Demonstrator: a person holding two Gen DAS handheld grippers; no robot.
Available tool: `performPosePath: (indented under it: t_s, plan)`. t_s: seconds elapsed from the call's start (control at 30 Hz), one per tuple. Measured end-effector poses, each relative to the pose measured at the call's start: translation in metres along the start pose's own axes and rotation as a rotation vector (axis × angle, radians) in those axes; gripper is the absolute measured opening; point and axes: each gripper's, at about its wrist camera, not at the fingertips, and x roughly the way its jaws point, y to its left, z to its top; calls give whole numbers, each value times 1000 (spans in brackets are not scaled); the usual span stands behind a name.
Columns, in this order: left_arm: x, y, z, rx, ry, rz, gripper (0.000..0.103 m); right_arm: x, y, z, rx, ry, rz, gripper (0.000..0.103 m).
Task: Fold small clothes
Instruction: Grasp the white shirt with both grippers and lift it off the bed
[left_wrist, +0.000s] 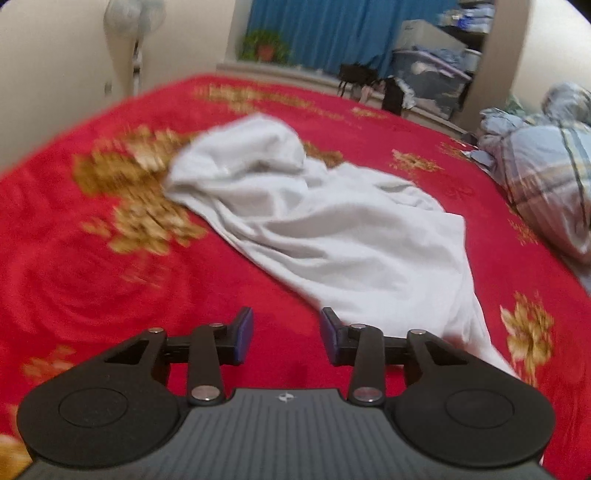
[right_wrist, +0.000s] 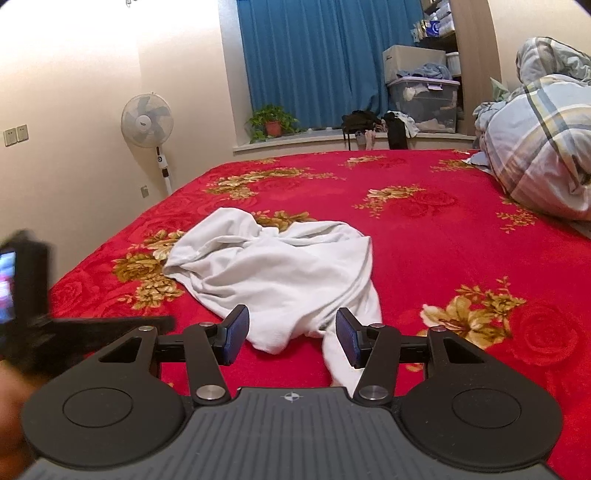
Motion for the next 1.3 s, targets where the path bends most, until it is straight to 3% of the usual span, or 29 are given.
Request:
performPosePath:
  t_s: [0.17, 0.23, 0.3, 0.37, 0.5, 0.6, 0.83, 0.97, 1.07, 1.13, 1.2, 1.23, 1.3]
  plan:
    - [53, -10, 8, -174, 64, -63, 49, 0, -20, 1, 15, 16, -9, 54]
    - [64, -18, 9, -188, 77, -56, 45, 1, -27, 1, 23, 22, -15, 54]
    - [68, -25, 12, -147, 82, -20, 6, 2, -31, 2, 34, 26, -26, 54]
    - [65, -18, 18, -133, 91, -30, 4, 3, -35, 3, 51, 29, -31, 54]
    - [14, 12, 34, -2, -5, -21, 4, 4, -32, 6, 74, 27, -28, 54]
    - [-35, 62, 36, 82, -16, 10, 3, 4, -25, 8, 64, 20, -22, 54]
    - [-124, 202, 16, 188, 92, 86, 3, 8, -5, 4, 56, 52, -9, 54]
    - [-143, 258, -10, 149, 155, 96, 3, 12, 4, -7, 40, 92, -4, 54]
    - [-140, 275, -22, 102, 212, 34, 5, 19, 12, -14, 33, 130, 7, 54]
    - [-144, 278, -20, 88, 200, -2, 6, 29, 16, -18, 39, 161, 25, 54]
    - [-144, 276, -19, 93, 194, -18, 17, 39, 18, -19, 65, 177, 28, 54]
    - [-143, 275, -18, 97, 204, -26, 29, 46, 20, -19, 77, 189, 38, 54]
    - [-138, 272, -18, 105, 213, -27, 33, 63, 23, -16, 79, 207, 46, 54]
